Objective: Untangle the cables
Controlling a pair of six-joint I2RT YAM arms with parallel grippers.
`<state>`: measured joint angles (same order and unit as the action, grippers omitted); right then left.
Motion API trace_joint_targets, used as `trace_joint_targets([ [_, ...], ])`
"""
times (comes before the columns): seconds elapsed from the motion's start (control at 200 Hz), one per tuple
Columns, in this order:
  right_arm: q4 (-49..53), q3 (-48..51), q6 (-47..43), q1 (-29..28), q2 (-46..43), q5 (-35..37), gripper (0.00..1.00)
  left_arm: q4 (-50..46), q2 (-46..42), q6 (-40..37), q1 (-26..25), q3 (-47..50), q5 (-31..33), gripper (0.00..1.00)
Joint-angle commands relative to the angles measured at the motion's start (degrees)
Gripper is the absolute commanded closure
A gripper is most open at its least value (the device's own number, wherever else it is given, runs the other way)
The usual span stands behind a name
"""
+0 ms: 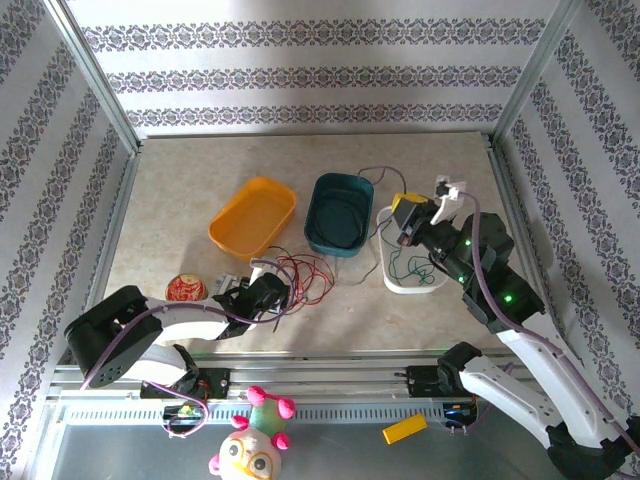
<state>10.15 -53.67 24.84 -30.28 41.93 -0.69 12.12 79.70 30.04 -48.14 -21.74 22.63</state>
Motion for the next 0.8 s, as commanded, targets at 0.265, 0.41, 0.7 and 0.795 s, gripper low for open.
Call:
trace_joint_targets([
  [0.265,-7.7,-13.5,-6.7,6.2,10.8,0.3,1.00,1.2,2.7,0.5,0.3,-1.2,-0.2,0.30],
  [0.41,-9.8,-15.0,-6.1,9.3,19.5,-1.0,1.00,1.2,1.7,0.7,0.3,-1.4,0.0,0.30],
  [0.7,-10.1,-9.5,1.7,10.0,34.9,-3.5,1.00,0.3,0.5,1.1,0.3,-1.6,0.2,0.30],
  [0.795,-9.6,-6.8,5.5,9.6,38.4,-4.3,1.00,0.2,0.1,1.2,0.3,-1.4,0.2,0.29],
])
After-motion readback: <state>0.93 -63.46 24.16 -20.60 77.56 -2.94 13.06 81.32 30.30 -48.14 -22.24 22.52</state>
